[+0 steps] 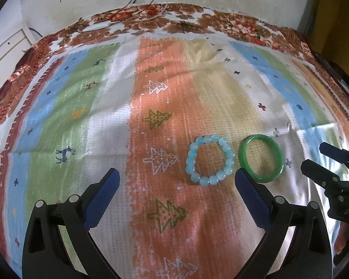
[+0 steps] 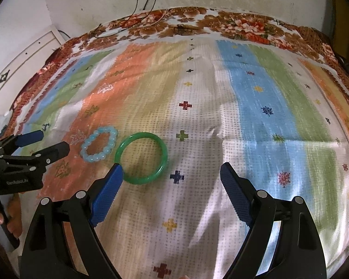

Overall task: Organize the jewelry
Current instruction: 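Grasp the light-blue bead bracelet with the left gripper while the right grasps the green jade bangle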

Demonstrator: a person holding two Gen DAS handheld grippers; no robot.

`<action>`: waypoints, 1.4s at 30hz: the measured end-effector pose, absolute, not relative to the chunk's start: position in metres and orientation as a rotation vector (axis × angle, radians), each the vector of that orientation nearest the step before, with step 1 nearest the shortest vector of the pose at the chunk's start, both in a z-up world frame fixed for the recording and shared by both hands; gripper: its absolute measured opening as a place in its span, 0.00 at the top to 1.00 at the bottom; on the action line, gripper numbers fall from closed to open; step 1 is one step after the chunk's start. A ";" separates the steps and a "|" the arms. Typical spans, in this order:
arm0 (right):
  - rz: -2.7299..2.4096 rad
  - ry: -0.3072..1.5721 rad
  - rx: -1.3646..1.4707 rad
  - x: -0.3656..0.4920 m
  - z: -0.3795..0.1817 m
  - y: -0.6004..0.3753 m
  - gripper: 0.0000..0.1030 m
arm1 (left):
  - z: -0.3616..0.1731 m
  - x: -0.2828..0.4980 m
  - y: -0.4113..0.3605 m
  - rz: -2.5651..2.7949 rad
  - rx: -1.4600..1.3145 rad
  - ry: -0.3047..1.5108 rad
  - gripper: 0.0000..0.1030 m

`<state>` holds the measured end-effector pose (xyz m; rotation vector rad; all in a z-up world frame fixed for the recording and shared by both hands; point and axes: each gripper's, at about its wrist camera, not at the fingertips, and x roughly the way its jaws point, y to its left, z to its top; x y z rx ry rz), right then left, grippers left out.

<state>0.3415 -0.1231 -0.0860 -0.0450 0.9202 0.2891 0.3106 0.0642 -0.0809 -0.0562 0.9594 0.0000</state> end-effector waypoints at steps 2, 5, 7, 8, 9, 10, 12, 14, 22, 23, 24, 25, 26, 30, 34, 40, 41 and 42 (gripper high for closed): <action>0.283 0.928 -0.047 0.345 -0.090 -0.122 0.17 | -0.083 0.313 0.063 0.000 -0.056 0.960 0.06; 0.276 0.943 -0.053 0.351 -0.097 -0.121 0.17 | -0.087 0.317 0.061 0.008 -0.046 0.966 0.06; 0.271 0.948 -0.057 0.354 -0.101 -0.120 0.17 | -0.091 0.322 0.062 0.008 -0.048 0.981 0.06; 0.265 0.949 -0.060 0.356 -0.103 -0.120 0.17 | -0.094 0.324 0.062 0.007 -0.049 0.988 0.06; 0.261 0.951 -0.062 0.358 -0.105 -0.120 0.17 | -0.096 0.326 0.062 0.009 -0.047 0.991 0.06; 0.256 0.953 -0.063 0.359 -0.107 -0.121 0.17 | -0.097 0.327 0.061 0.010 -0.044 0.993 0.06; 0.248 0.957 -0.064 0.362 -0.109 -0.121 0.17 | -0.101 0.331 0.062 0.014 -0.040 1.000 0.06; 0.244 0.957 -0.065 0.364 -0.111 -0.121 0.17 | -0.105 0.335 0.062 0.015 -0.040 1.009 0.06; 0.226 0.964 -0.096 0.372 -0.120 -0.115 0.17 | -0.117 0.347 0.063 0.041 -0.012 1.032 0.06; 0.226 0.966 -0.102 0.373 -0.120 -0.115 0.17 | -0.117 0.348 0.065 0.047 -0.015 1.031 0.06; 0.226 0.970 -0.109 0.374 -0.121 -0.114 0.17 | -0.119 0.350 0.067 0.050 -0.023 1.033 0.06; 0.229 0.972 -0.110 0.375 -0.121 -0.113 0.17 | -0.120 0.351 0.068 0.054 -0.028 1.037 0.06; 0.229 0.973 -0.107 0.375 -0.122 -0.114 0.17 | -0.123 0.352 0.070 0.062 -0.029 1.048 0.06; 0.228 0.985 -0.126 0.375 -0.127 -0.112 0.17 | -0.130 0.353 0.069 0.069 -0.002 1.060 0.06; 0.233 0.993 -0.136 0.375 -0.128 -0.111 0.17 | -0.130 0.352 0.071 0.054 -0.001 1.056 0.06; 0.239 1.007 -0.123 0.375 -0.128 -0.115 0.22 | -0.126 0.349 0.062 -0.004 0.032 1.044 0.45; 0.234 1.009 -0.121 0.375 -0.128 -0.116 0.25 | -0.125 0.348 0.059 -0.013 0.040 1.044 0.51; 0.231 1.010 -0.118 0.376 -0.127 -0.117 0.32 | -0.126 0.348 0.057 -0.018 0.047 1.042 0.55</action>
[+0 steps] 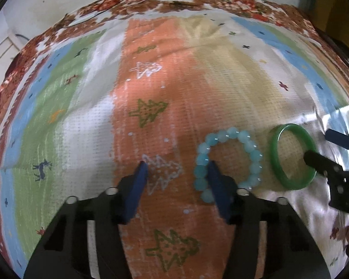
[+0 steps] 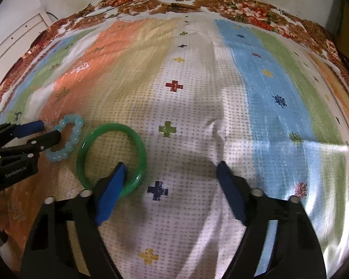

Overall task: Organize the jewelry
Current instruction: 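Grasp the light-blue bead bracelet with the left gripper while the right grasps the green jade bangle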

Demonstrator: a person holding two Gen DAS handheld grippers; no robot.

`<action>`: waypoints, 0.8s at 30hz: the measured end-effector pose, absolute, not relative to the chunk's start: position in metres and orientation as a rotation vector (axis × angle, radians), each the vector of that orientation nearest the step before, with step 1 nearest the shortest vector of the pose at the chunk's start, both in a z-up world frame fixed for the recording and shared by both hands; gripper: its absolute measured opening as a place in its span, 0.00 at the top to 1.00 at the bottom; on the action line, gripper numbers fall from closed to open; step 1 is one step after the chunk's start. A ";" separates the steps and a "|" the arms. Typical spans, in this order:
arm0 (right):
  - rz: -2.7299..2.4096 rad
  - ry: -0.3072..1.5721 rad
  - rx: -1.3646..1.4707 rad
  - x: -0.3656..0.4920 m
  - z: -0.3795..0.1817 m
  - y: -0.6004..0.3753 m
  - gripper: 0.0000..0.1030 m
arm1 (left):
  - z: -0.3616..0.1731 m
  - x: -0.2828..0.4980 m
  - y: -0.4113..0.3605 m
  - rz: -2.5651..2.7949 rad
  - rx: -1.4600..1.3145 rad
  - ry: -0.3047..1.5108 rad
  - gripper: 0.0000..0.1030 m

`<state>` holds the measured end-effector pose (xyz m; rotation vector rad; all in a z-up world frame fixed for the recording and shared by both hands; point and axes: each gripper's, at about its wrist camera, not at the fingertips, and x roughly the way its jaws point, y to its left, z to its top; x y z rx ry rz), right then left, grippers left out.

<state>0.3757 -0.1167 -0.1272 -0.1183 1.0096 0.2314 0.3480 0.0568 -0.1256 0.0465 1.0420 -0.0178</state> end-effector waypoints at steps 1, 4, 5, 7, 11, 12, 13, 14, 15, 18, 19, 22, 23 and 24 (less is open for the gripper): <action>0.236 1.009 -0.118 0.376 -0.126 -0.117 0.40 | -0.126 0.347 0.054 -0.024 0.055 1.040 0.58; 0.264 1.009 -0.116 0.375 -0.125 -0.115 0.67 | -0.125 0.346 0.047 -0.051 0.080 1.036 0.76; 0.276 1.011 -0.118 0.374 -0.125 -0.113 0.73 | -0.125 0.346 0.045 -0.056 0.087 1.037 0.83; 0.307 1.018 -0.124 0.372 -0.126 -0.109 0.89 | -0.125 0.345 0.042 -0.054 0.098 1.036 0.89; 0.314 1.013 -0.137 0.370 -0.126 -0.107 0.92 | -0.125 0.344 0.040 -0.047 0.112 1.028 0.89; 0.317 1.014 -0.129 0.370 -0.125 -0.108 0.92 | -0.125 0.344 0.040 -0.047 0.110 1.028 0.89; 0.319 1.012 -0.124 0.370 -0.125 -0.109 0.92 | -0.124 0.344 0.040 -0.046 0.109 1.028 0.89; 0.321 1.010 -0.123 0.370 -0.125 -0.109 0.92 | -0.123 0.344 0.040 -0.046 0.106 1.028 0.89; 0.321 1.009 -0.122 0.369 -0.124 -0.109 0.92 | -0.123 0.343 0.040 -0.047 0.101 1.029 0.89; 0.323 1.004 -0.129 0.366 -0.123 -0.108 0.92 | -0.118 0.341 0.038 -0.054 0.090 1.025 0.89; 0.323 1.003 -0.131 0.366 -0.122 -0.108 0.92 | -0.116 0.340 0.037 -0.058 0.087 1.019 0.89; 0.324 0.989 -0.148 0.363 -0.118 -0.105 0.92 | -0.107 0.338 0.034 -0.068 0.076 1.000 0.89; 0.324 0.981 -0.151 0.361 -0.115 -0.104 0.92 | -0.104 0.337 0.034 -0.069 0.072 0.995 0.89; 0.327 0.976 -0.152 0.359 -0.113 -0.104 0.92 | -0.100 0.336 0.034 -0.072 0.064 0.988 0.89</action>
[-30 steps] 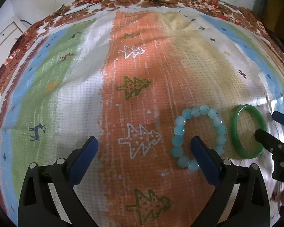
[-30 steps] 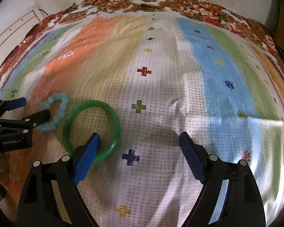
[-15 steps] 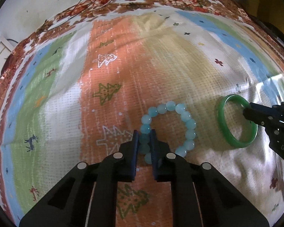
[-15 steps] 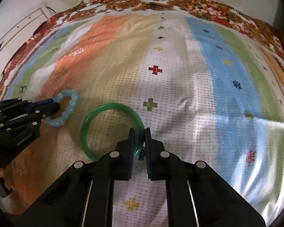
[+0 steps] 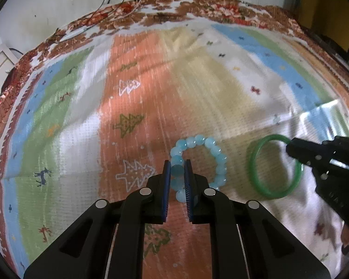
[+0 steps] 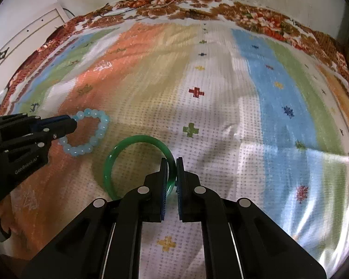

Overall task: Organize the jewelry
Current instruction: 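Grasp the light-blue bead bracelet with the left gripper while the right grasps the green jade bangle, then lift the bracelet and bangle and carry them over the tin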

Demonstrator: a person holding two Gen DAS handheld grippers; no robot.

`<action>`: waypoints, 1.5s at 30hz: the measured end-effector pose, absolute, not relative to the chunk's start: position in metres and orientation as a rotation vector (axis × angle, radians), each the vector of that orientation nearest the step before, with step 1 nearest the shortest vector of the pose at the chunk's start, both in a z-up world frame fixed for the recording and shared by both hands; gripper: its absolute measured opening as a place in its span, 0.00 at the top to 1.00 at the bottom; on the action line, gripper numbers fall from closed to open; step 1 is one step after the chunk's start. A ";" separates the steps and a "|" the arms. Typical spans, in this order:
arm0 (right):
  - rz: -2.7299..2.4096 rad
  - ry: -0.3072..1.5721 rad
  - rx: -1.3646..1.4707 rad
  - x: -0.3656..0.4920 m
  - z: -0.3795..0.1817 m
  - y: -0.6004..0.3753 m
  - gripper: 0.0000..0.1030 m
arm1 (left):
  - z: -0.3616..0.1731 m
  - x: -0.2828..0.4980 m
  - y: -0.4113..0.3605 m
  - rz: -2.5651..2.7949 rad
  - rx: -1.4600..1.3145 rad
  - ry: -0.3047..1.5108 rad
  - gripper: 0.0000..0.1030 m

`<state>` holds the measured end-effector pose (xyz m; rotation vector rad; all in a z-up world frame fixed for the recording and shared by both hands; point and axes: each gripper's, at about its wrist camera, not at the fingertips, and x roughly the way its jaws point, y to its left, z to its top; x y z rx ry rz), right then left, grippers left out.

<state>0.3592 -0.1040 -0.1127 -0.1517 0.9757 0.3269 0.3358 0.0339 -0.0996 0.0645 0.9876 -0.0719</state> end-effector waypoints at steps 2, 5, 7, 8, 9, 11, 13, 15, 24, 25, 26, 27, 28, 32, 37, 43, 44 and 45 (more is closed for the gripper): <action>0.330 0.965 -0.155 0.356 -0.108 -0.104 0.92 | -0.093 0.333 0.034 -0.076 0.053 0.978 0.89; 0.333 0.949 -0.157 0.349 -0.101 -0.104 0.92 | -0.082 0.327 0.032 -0.084 0.040 0.959 0.89; 0.334 0.942 -0.154 0.346 -0.098 -0.105 0.92 | -0.076 0.322 0.032 -0.088 0.032 0.948 0.89; 0.335 0.938 -0.152 0.343 -0.096 -0.105 0.92 | -0.074 0.321 0.031 -0.089 0.029 0.944 0.89; 0.336 0.934 -0.153 0.341 -0.094 -0.105 0.92 | -0.071 0.319 0.031 -0.098 0.021 0.934 0.89; 0.340 0.926 -0.153 0.336 -0.090 -0.105 0.92 | -0.067 0.315 0.031 -0.097 0.026 0.923 0.89; 0.342 0.919 -0.149 0.332 -0.086 -0.106 0.92 | -0.064 0.312 0.031 -0.094 0.023 0.919 0.89; 0.344 0.910 -0.147 0.328 -0.082 -0.107 0.92 | -0.061 0.308 0.032 -0.094 0.013 0.916 0.89; 0.307 0.880 -0.141 0.309 -0.064 -0.116 0.92 | -0.042 0.287 0.032 -0.100 -0.026 0.882 0.89; 0.305 0.877 -0.140 0.308 -0.063 -0.117 0.92 | -0.039 0.284 0.030 -0.103 -0.027 0.877 0.89; 0.301 0.873 -0.139 0.305 -0.061 -0.119 0.92 | -0.036 0.281 0.029 -0.105 -0.026 0.872 0.89; 0.302 0.868 -0.135 0.302 -0.058 -0.120 0.92 | -0.033 0.277 0.027 -0.110 -0.027 0.865 0.89; 0.304 0.864 -0.131 0.300 -0.056 -0.121 0.92 | -0.031 0.274 0.026 -0.112 -0.032 0.862 0.89; 0.318 0.832 -0.104 0.283 -0.044 -0.127 0.92 | -0.023 0.258 0.024 -0.121 -0.050 0.846 0.89; 0.335 0.803 -0.085 0.265 -0.033 -0.130 0.92 | -0.010 0.236 0.024 -0.133 -0.071 0.816 0.89; 0.332 0.772 -0.065 0.247 -0.021 -0.137 0.92 | 0.007 0.207 0.021 -0.151 -0.092 0.776 0.89; 0.334 0.765 -0.059 0.242 -0.019 -0.138 0.92 | 0.008 0.204 0.021 -0.154 -0.094 0.774 0.89; 0.339 0.761 -0.055 0.238 -0.017 -0.139 0.92 | 0.010 0.197 0.020 -0.157 -0.099 0.768 0.89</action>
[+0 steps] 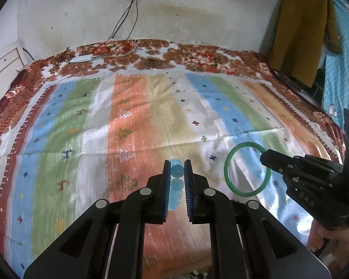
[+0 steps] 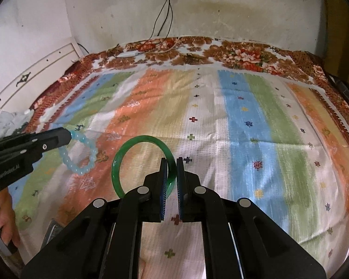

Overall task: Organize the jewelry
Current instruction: 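Lift the bracelet and bangle and carry them over the tin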

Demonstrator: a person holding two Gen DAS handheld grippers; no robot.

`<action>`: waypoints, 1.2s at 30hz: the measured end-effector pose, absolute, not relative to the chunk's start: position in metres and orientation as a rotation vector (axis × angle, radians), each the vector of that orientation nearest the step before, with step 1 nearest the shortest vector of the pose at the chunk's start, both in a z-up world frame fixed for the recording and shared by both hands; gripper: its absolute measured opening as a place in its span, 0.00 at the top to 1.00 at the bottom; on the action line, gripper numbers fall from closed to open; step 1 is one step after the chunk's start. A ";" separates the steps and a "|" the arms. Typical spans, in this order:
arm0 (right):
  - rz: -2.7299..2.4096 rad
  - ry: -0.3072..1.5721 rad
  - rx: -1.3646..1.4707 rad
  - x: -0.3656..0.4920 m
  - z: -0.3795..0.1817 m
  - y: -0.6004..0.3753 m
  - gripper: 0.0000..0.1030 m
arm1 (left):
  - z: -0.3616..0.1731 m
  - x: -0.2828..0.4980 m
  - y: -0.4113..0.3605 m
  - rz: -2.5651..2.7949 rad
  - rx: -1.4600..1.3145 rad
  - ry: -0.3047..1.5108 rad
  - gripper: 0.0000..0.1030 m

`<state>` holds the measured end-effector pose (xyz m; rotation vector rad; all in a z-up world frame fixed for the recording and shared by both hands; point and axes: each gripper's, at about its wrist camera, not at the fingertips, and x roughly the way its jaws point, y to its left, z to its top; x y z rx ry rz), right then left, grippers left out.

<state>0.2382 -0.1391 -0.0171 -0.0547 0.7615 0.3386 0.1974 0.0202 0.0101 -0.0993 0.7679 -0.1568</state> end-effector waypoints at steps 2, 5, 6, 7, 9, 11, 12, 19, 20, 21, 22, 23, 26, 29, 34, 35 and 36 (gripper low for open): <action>0.346 0.754 -0.047 0.230 -0.014 -0.141 0.92 | 0.013 0.187 0.020 -0.160 -0.106 0.761 0.89; 0.365 0.743 -0.050 0.217 -0.010 -0.141 0.92 | 0.015 0.175 0.019 -0.165 -0.113 0.750 0.89; 0.368 0.741 -0.054 0.215 -0.010 -0.140 0.92 | 0.017 0.170 0.019 -0.165 -0.115 0.745 0.89; 0.373 0.739 -0.058 0.212 -0.009 -0.140 0.92 | 0.018 0.165 0.018 -0.168 -0.114 0.742 0.89; 0.385 0.737 -0.056 0.204 -0.006 -0.139 0.92 | 0.018 0.158 0.019 -0.178 -0.118 0.741 0.89; 0.394 0.729 -0.059 0.199 -0.004 -0.139 0.92 | 0.018 0.151 0.019 -0.177 -0.119 0.742 0.89; 0.397 0.725 -0.063 0.195 -0.003 -0.138 0.92 | 0.018 0.149 0.019 -0.176 -0.118 0.740 0.89; 0.431 0.718 -0.079 0.174 -0.003 -0.137 0.92 | 0.020 0.126 0.019 -0.178 -0.119 0.729 0.89; 0.435 0.718 -0.081 0.171 -0.003 -0.137 0.92 | 0.020 0.124 0.019 -0.183 -0.125 0.728 0.89; 0.440 0.717 -0.082 0.168 -0.003 -0.137 0.92 | 0.020 0.122 0.019 -0.191 -0.133 0.731 0.89; 0.443 0.717 -0.082 0.166 -0.003 -0.138 0.92 | 0.019 0.119 0.019 -0.195 -0.139 0.733 0.89; 0.446 0.717 -0.083 0.164 -0.003 -0.138 0.92 | 0.019 0.118 0.018 -0.196 -0.140 0.733 0.89; 0.458 0.717 -0.090 0.157 -0.003 -0.137 0.92 | 0.017 0.109 0.015 -0.201 -0.128 0.732 0.89; 0.465 0.722 -0.097 0.150 -0.006 -0.135 0.92 | 0.017 0.102 0.013 -0.205 -0.125 0.729 0.89; 0.481 0.735 -0.113 0.141 -0.010 -0.132 0.92 | 0.016 0.090 0.010 -0.210 -0.113 0.726 0.89; 0.484 0.735 -0.117 0.138 -0.010 -0.131 0.92 | 0.016 0.087 0.010 -0.212 -0.112 0.726 0.89; 0.488 0.736 -0.120 0.136 -0.011 -0.131 0.92 | 0.016 0.085 0.010 -0.213 -0.113 0.727 0.89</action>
